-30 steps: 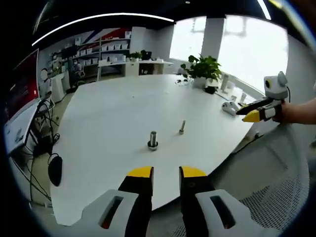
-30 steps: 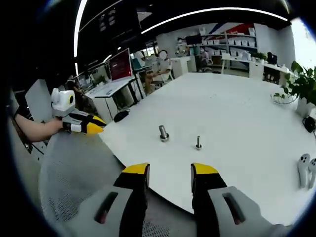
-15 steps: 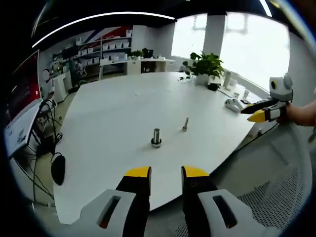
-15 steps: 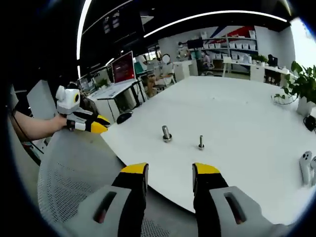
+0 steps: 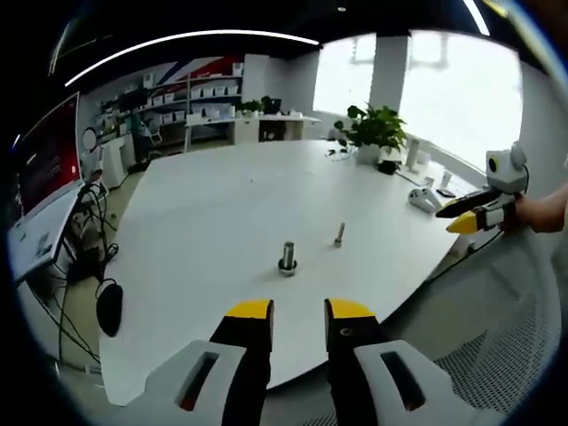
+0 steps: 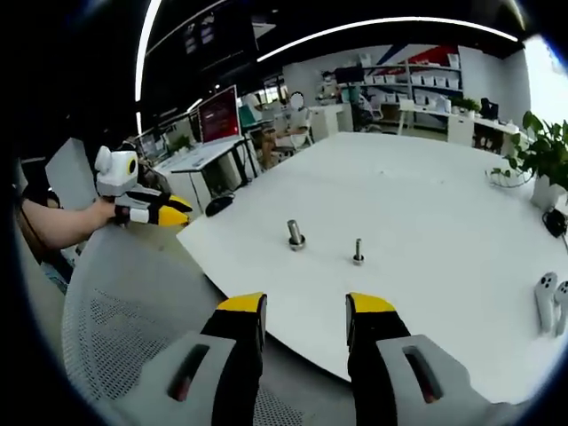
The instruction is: Place the washer onto the threaded stud by aligning its center hole with the stud, sliding it down to the base, and recovering from edge contact or off-axis alignment until the washer reaches the visible bottom stop.
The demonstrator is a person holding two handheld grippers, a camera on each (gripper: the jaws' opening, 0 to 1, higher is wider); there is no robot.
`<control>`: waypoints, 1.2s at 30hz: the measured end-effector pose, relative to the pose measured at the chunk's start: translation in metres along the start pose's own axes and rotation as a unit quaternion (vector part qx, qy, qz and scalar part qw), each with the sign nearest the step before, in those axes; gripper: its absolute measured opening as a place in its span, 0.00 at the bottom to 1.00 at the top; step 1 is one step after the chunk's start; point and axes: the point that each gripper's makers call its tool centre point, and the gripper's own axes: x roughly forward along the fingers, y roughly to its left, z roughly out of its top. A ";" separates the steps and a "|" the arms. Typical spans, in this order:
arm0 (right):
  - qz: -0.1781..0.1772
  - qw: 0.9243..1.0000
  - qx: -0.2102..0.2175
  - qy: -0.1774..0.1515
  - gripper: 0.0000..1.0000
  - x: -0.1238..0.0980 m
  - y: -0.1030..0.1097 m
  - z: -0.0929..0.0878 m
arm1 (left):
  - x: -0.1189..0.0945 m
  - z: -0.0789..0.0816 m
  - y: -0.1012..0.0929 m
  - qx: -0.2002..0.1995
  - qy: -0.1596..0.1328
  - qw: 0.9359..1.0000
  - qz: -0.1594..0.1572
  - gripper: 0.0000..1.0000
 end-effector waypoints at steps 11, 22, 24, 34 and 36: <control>-0.001 1.000 -0.003 0.003 0.38 -0.001 -0.001 -0.002 | -0.002 0.005 0.002 -0.004 -0.014 1.000 0.006 0.21; -0.001 1.000 0.001 -0.004 0.38 -0.002 -0.002 0.000 | 0.000 0.001 0.002 -0.004 -0.003 1.000 0.004 0.21; 0.002 1.000 0.002 -0.006 0.38 -0.002 0.000 0.001 | 0.000 0.000 0.003 -0.002 -0.001 1.000 0.006 0.21; 0.001 1.000 -0.005 -0.002 0.38 -0.001 -0.001 0.000 | 0.000 -0.002 0.003 0.002 0.004 1.000 0.007 0.21; 0.000 1.000 -0.007 0.000 0.38 -0.001 0.000 -0.001 | 0.000 -0.002 0.003 0.002 0.005 1.000 0.007 0.21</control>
